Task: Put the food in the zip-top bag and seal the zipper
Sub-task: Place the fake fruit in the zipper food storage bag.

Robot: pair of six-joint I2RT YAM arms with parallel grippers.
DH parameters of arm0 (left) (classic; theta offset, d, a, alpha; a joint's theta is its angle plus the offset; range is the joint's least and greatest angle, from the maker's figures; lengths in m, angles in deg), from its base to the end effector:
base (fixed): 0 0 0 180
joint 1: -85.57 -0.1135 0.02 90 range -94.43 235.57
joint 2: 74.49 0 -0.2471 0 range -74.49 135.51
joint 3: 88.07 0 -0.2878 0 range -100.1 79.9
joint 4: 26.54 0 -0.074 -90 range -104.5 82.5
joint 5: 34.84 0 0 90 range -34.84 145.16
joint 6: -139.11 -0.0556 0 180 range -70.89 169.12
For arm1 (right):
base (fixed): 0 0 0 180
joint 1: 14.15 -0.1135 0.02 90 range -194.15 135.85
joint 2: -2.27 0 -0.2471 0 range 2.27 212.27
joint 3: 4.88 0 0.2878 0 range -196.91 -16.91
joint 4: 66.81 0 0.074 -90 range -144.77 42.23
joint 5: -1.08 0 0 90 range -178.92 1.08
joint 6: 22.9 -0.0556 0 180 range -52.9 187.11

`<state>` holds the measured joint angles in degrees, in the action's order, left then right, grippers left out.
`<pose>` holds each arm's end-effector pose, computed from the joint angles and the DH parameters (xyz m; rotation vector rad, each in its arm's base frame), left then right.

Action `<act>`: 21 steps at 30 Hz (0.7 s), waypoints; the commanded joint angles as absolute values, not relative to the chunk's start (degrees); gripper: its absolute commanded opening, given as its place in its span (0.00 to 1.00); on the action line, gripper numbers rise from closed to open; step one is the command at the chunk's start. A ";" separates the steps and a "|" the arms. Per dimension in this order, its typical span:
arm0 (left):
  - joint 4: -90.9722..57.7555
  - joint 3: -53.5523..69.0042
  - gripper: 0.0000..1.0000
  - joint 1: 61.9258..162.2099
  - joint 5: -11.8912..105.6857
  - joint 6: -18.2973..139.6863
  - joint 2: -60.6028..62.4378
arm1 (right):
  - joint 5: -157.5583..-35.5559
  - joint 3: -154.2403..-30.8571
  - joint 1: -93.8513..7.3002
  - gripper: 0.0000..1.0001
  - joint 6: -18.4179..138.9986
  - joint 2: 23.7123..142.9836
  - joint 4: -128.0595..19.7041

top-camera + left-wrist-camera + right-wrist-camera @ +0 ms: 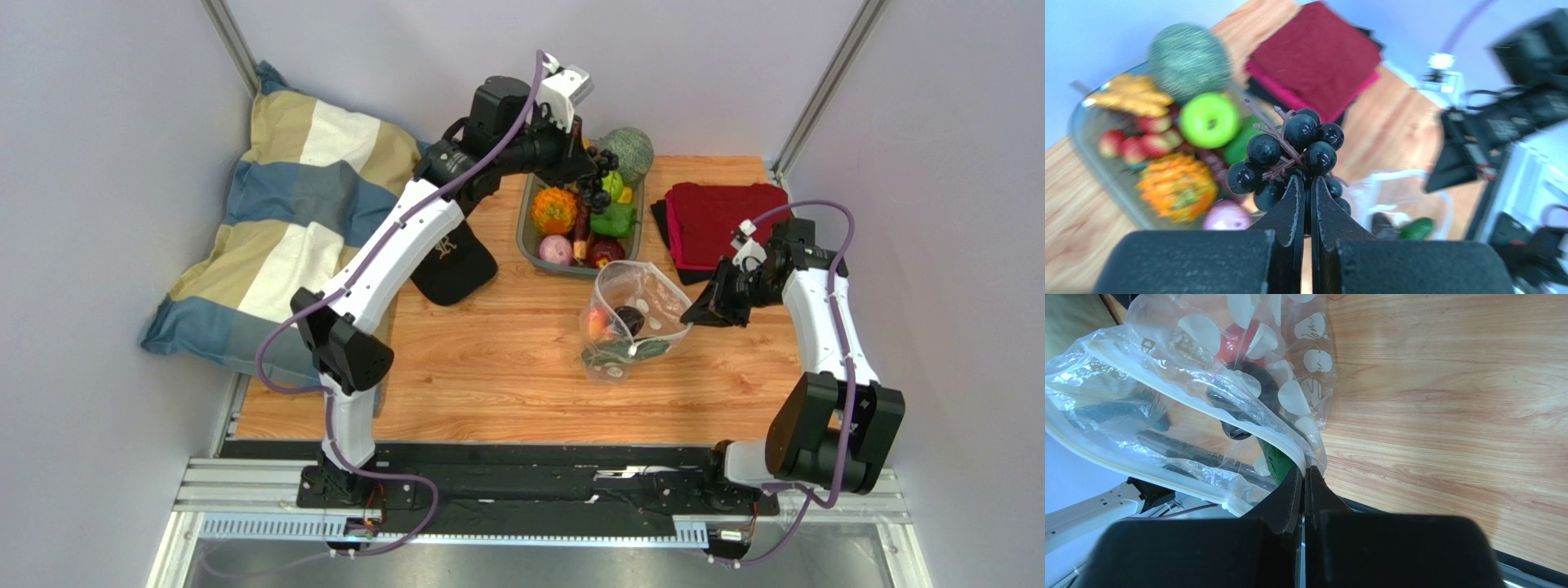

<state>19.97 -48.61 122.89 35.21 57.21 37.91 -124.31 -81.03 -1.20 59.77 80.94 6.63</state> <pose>0.3764 -0.3108 0.4379 0.7316 1.8252 -0.8599 0.2878 -0.0331 0.2274 0.3772 2.7217 0.8583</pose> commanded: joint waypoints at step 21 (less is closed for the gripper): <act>21.52 -32.68 0.02 137.86 38.72 49.21 34.05 | -133.74 -86.35 -3.16 0.00 56.91 77.42 5.52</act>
<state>19.84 -30.84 137.90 36.20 52.12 31.66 -131.00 -83.79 -2.88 58.05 79.67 6.26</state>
